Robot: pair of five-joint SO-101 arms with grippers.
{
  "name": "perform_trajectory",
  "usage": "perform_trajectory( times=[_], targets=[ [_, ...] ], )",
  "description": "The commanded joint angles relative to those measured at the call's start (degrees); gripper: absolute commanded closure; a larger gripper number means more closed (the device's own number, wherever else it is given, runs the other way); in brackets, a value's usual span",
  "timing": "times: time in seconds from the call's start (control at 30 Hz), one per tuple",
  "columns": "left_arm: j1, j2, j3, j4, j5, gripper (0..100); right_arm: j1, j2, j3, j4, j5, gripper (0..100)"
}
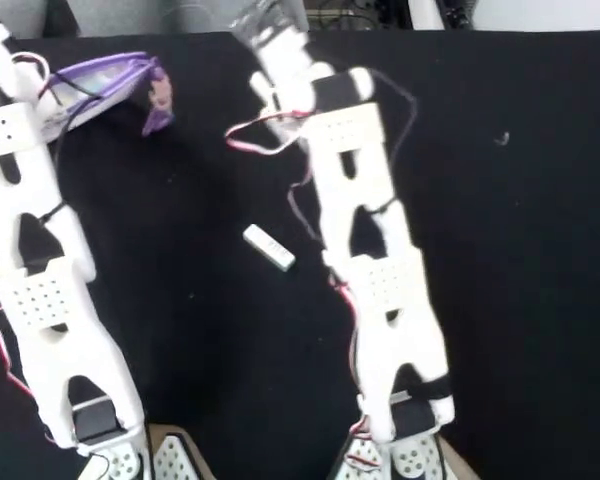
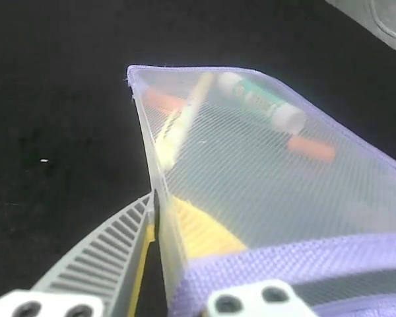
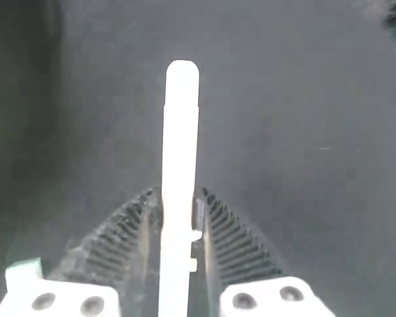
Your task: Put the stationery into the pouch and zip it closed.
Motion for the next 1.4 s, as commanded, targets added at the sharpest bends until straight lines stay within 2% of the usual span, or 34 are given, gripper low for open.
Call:
perform_trajectory(
  times=[0.0,0.17,0.4,0.63,0.83,1.13,1.37],
  targets=[
    [4.3,-1.3,-2.8,1.0,0.4,97,3.7,-5.1,-9.2,1.0,-6.5,98.2],
    [8.9,-1.3,-2.4,1.0,0.5,97,4.5,-5.1,-16.1,3.2,-9.6,98.7],
    [14.6,-1.3,-2.5,1.0,0.8,97,4.3,-8.2,-16.0,2.7,-9.9,98.7],
    [20.4,-1.3,-2.4,1.0,0.9,97,5.9,-15.7,-16.0,1.8,-21.3,98.7],
    [24.4,-1.3,-1.5,1.1,4.0,97,4.7,-22.6,-16.0,5.5,-27.4,98.7],
    [27.4,-2.2,3.5,1.1,8.5,97,1.2,-33.2,-15.8,14.2,-27.8,98.7],
    [27.0,-15.6,17.2,1.1,8.5,97,1.2,-34.4,-15.5,14.5,-27.9,98.7]
  ],
)
